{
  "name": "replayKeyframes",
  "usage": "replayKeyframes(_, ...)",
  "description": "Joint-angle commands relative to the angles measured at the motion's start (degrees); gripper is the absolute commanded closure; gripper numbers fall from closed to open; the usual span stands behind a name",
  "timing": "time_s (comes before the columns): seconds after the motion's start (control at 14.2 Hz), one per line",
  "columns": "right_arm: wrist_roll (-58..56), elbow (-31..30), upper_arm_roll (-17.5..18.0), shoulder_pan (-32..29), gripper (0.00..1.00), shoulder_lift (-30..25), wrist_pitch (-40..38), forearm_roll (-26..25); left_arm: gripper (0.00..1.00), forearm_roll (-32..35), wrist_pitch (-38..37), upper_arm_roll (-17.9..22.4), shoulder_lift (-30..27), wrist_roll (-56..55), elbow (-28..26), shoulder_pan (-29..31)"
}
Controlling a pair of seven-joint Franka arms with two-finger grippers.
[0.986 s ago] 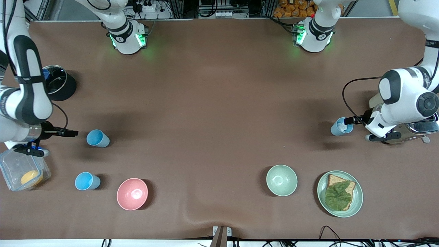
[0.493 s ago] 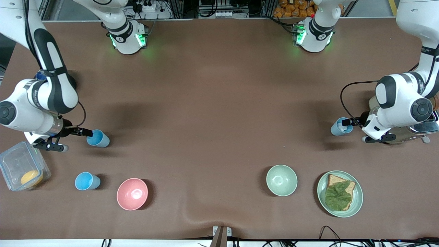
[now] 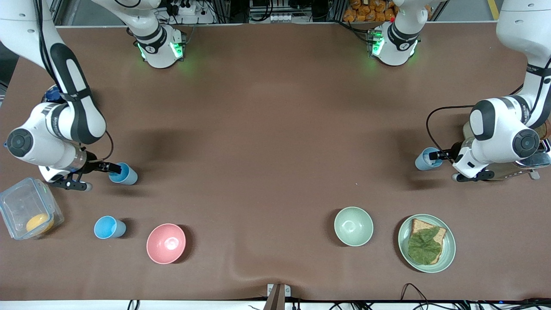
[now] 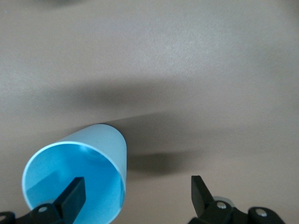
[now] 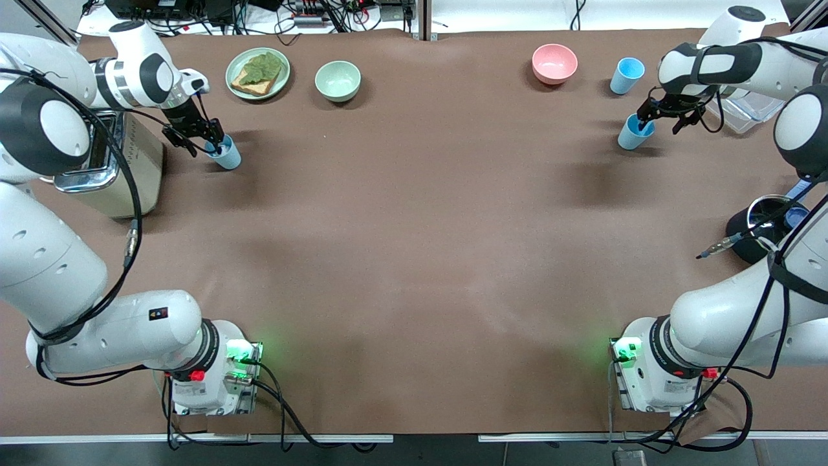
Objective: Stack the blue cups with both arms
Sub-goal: 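Close the left gripper on a blue cup while the right gripper grasps another, then carry both held blue cups toward the table center with both grippers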
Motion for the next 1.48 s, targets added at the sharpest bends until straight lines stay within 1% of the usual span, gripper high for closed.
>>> replayKeyframes(0.0, -0.5, -0.5, 0.0, 0.6, 0.0, 0.1, 0.3, 0.9, 0.62, -0.4, 0.1, -0.5, 0.8, 1.2, 1.1, 0.6)
replayKeyframes(0.07, -0.4, -0.5, 0.0, 0.6, 0.22, 0.2, 0.3, 0.9, 0.78, -0.5, 0.1, -0.6, 0.7, 0.8, 1.1, 0.6)
replayKeyframes(0.14, 0.1, -0.5, 0.0, 0.9, 0.62, 0.2, 0.0, 0.9, 0.97, -0.5, 0.0, -0.7, 0.5, 0.7, 1.1, 0.4)
replayKeyframes(0.21, 0.3, -0.5, 0.0, 1.4, 0.86, 0.2, -0.1, 0.9, 1.0, -1.0, -0.1, -0.7, 0.0, 0.7, 1.1, 0.4)
replayKeyframes(0.28, 0.7, -0.5, 0.0, 1.7, 1.0, 0.1, -0.3, 0.9, 1.0, -1.5, -0.4, -0.8, -0.5, 0.7, 1.1, 0.4)
replayKeyframes(0.42, 1.9, -0.3, 0.0, 1.8, 1.0, 0.1, -1.5, 0.9, 1.0, -1.9, -1.7, -1.1, -2.2, 0.7, 1.1, -0.1)
replayKeyframes(0.63, 1.6, -0.4, 0.0, 1.8, 1.0, 0.1, -1.5, 0.9, 1.0, -3.6, -4.5, -2.8, -4.7, 0.7, 1.2, -0.1)
replayKeyframes(0.7, 1.4, -0.4, 0.0, 1.8, 1.0, 0.0, -1.6, 0.9, 1.0, -4.1, -5.4, -3.5, -5.7, 0.6, 1.4, -0.1)
replayKeyframes(0.85, 1.2, -0.3, 0.0, 1.8, 1.0, -0.9, -2.8, 0.9, 1.0, -5.7, -9.6, -6.0, -7.2, -0.9, 3.8, -0.1)
replayKeyframes(0.92, 1.1, 0.2, 0.0, 1.8, 1.0, -1.8, -4.6, 0.9, 1.0, -6.4, -12.6, -7.7, -7.4, -4.3, 5.5, -0.2)
replayKeyframes(1.06, 1.2, 0.7, 0.1, 1.8, 1.0, -5.2, -7.7, 0.9, 1.0, -6.4, -17.6, -12.3, -7.4, -12.1, 9.4, -0.3)
replayKeyframes(1.2, 1.2, 1.6, 0.2, 2.0, 1.0, -8.9, -11.9, 1.0, 1.0, -6.4, -18.7, -16.7, -7.5, -19.6, 10.6, -0.3)
replayKeyframes(1.27, 1.3, 2.9, 0.8, 2.1, 1.0, -9.9, -15.8, 1.4, 1.0, -6.4, -18.7, -19.1, -7.4, -23.1, 10.9, -0.3)
replayKeyframes(1.34, 1.3, 5.0, 1.4, 2.1, 1.0, -10.9, -21.2, 4.4, 1.0, -6.4, -18.7, -21.5, -7.4, -26.5, 11.0, -0.4)
replayKeyframes(1.41, 1.3, 7.7, 1.7, 2.1, 1.0, -11.7, -27.2, 9.0, 1.0, -6.4, -18.6, -24.0, -7.0, -29.3, 11.1, -0.5)
